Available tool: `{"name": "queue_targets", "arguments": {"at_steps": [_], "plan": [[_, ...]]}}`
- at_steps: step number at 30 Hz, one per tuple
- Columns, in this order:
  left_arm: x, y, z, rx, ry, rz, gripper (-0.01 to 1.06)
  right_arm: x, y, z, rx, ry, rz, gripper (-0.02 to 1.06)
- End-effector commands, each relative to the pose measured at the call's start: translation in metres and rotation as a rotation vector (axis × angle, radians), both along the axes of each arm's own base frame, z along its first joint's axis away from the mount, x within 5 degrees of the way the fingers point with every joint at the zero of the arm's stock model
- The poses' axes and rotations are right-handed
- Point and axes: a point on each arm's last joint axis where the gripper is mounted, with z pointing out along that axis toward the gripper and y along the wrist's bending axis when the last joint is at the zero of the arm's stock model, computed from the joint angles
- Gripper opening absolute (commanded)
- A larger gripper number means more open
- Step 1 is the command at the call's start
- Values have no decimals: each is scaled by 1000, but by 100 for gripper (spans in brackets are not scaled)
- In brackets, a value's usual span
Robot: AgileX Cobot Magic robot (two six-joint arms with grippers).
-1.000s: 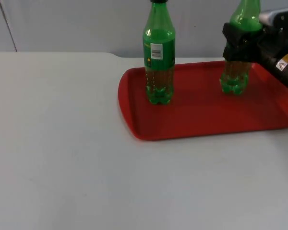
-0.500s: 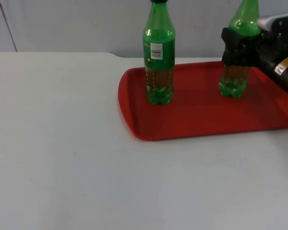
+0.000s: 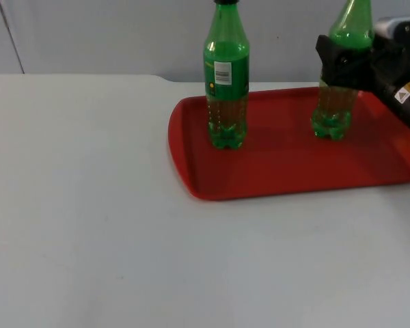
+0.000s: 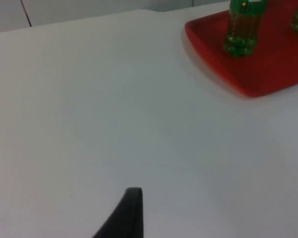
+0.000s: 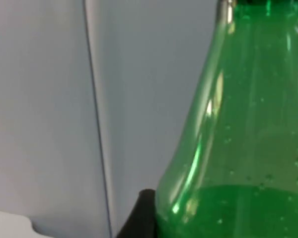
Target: Place the bottle upright on the tray.
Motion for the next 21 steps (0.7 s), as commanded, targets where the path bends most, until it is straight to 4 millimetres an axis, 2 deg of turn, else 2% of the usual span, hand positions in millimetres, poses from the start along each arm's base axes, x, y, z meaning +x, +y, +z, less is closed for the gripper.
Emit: {"name": "queue_targets", "arguments": {"at_steps": [1, 16, 18, 19, 21], "plan": [[0, 0, -1, 0, -1, 2, 105, 0, 2, 2, 11, -24, -3, 82], [0, 0, -1, 0, -1, 2, 105, -2, 7, 2, 9, -19, 47, 83], [0, 0, -1, 0, -1, 2, 105, -2, 7, 2, 8, -19, 48, 93], [0, 0, -1, 0, -1, 2, 105, -2, 7, 2, 8, -19, 48, 93], [0, 0, -1, 0, -1, 2, 105, -2, 7, 2, 5, -20, 55, 106]]}}
